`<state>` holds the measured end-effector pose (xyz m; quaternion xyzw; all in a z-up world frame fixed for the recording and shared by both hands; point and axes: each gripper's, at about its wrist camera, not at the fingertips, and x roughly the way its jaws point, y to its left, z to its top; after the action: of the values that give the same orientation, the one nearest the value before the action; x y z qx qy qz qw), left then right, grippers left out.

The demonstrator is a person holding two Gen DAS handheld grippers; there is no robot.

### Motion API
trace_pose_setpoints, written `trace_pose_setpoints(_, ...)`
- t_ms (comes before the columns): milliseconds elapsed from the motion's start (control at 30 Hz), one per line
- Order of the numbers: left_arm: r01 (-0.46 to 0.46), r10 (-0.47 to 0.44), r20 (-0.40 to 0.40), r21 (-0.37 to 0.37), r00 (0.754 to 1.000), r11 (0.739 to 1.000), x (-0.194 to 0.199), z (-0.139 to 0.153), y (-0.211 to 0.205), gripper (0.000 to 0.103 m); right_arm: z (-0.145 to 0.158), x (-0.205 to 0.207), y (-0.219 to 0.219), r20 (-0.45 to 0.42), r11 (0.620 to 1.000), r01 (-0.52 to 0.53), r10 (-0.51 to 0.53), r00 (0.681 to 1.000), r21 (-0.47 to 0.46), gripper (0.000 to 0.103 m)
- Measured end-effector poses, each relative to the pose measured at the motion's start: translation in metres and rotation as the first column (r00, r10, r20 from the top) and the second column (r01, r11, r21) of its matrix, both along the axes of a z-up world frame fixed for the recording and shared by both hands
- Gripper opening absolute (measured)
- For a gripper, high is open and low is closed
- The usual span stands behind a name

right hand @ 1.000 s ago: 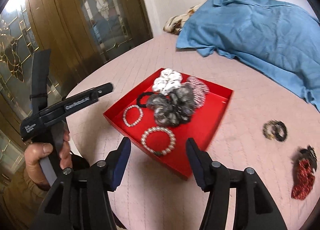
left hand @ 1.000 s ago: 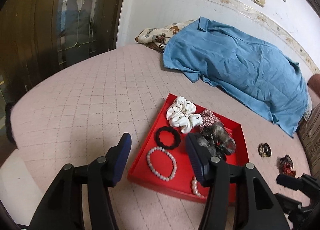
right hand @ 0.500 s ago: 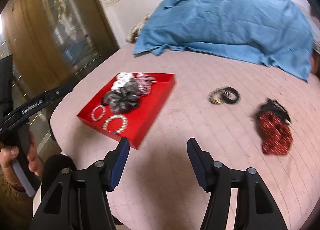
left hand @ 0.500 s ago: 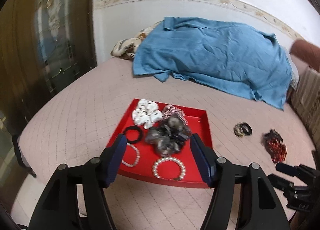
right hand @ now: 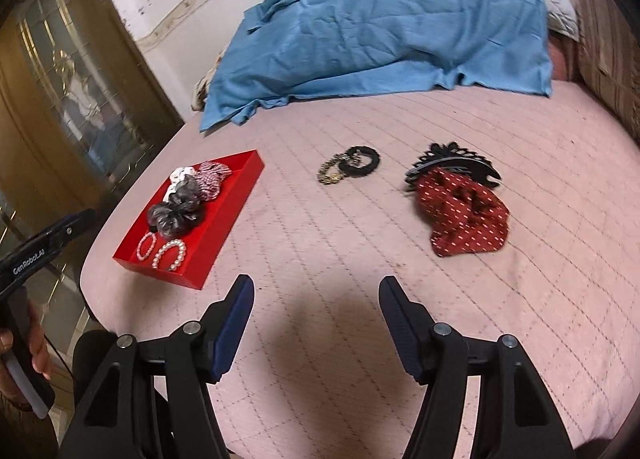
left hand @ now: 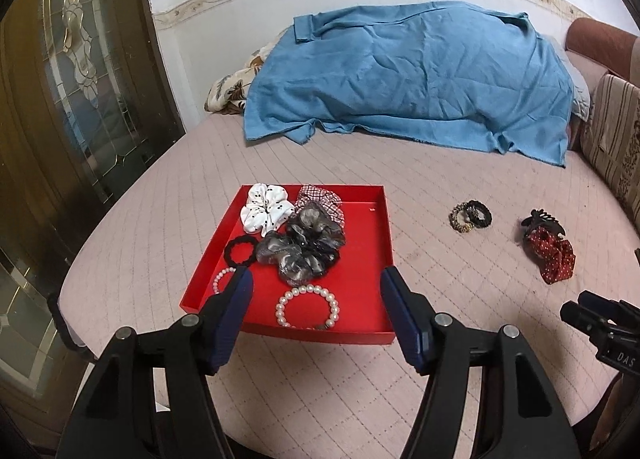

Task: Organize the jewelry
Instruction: 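Withdraw both open tools from the tray toward the remaining bracelets and scrunchie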

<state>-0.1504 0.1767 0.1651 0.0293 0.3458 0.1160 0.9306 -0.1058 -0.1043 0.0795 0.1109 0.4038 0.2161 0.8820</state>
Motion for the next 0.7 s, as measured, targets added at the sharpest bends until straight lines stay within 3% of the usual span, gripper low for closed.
trace_pose_setpoints(700, 0.017, -0.014, -0.052, 0.066, 0.999, 0.998, 0.000, -0.007, -0.023, 0.065, -0.003, -0.002, -0.011, 0.001, 0.999, 0.034, -0.034, 0.999, -0.040, 0.074)
